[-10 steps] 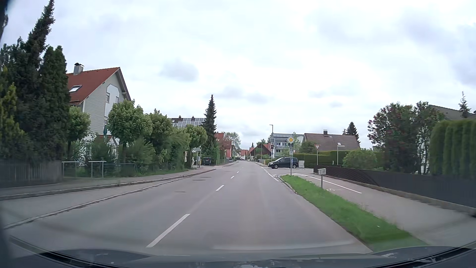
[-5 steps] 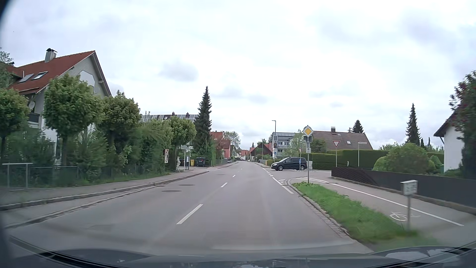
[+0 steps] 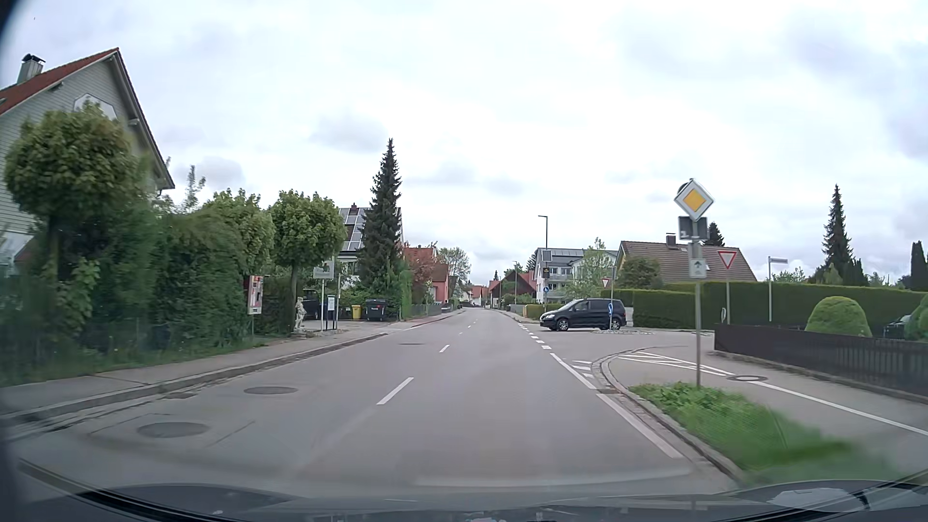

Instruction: Follow the waypoints while adhering to traffic rules and regulations

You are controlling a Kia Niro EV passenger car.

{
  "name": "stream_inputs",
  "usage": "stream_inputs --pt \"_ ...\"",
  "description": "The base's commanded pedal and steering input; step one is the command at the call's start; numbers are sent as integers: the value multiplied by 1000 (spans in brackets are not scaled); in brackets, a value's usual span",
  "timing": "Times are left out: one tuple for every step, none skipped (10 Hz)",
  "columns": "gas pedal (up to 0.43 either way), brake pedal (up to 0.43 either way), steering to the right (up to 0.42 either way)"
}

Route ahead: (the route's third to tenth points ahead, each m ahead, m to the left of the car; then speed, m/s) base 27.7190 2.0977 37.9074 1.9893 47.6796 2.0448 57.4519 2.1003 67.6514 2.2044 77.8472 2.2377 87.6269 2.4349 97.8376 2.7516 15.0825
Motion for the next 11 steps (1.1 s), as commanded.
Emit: stream_inputs --pt "280 6 -4" --pt "268 6 -4" --pt "248 12 -4" --pt "240 6 -4" --pt "240 6 -4" --pt "240 6 -4" --pt "228 6 -3" --pt "228 6 -2" --pt "228 12 -1" --pt "209 6 -1" --pt "209 12 2"
